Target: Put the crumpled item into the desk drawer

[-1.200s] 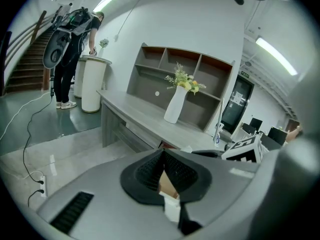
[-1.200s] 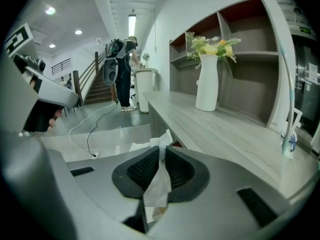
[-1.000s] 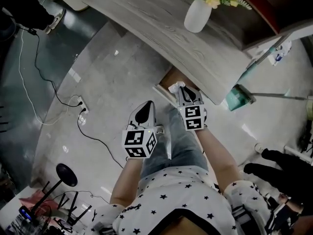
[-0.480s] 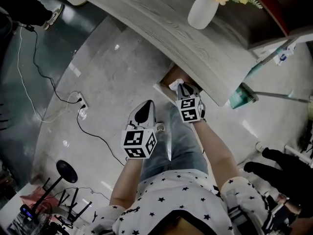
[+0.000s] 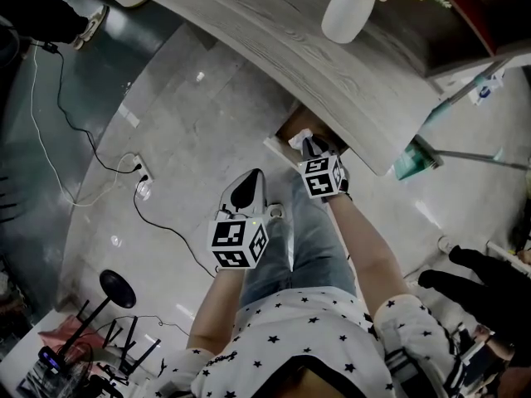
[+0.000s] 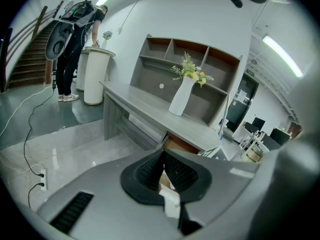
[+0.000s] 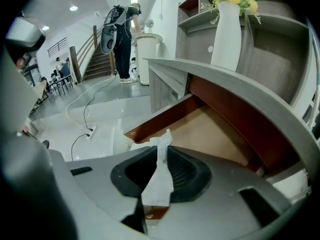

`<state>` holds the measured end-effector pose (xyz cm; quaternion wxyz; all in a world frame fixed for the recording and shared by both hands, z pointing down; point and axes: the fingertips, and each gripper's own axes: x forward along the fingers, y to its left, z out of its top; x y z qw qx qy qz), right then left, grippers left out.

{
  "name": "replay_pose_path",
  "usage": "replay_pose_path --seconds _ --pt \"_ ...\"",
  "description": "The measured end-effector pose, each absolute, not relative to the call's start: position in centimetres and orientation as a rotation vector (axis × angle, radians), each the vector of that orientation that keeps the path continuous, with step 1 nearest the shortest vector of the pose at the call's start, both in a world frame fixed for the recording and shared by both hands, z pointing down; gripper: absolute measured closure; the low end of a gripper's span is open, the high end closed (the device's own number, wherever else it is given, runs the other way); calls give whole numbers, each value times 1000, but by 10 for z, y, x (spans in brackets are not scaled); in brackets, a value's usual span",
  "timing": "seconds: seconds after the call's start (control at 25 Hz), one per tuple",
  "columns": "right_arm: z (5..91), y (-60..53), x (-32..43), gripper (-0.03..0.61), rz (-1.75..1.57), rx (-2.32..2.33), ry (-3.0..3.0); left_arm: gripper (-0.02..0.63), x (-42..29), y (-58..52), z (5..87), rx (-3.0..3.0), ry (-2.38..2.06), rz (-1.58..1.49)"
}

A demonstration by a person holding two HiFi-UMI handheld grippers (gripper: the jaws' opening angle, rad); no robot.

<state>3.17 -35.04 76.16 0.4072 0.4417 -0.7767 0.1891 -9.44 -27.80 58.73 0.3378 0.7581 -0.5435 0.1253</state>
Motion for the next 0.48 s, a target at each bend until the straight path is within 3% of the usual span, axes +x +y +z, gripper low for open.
replay_pose_path --seconds 0.12,0.48 --pt "760 -346 27 441 498 1099 -1966 601 -96 -275 585 1978 -1415 324" --pt "748 -335 26 440 480 1109 -1963 601 -94 -265 573 2004 -1414 303"
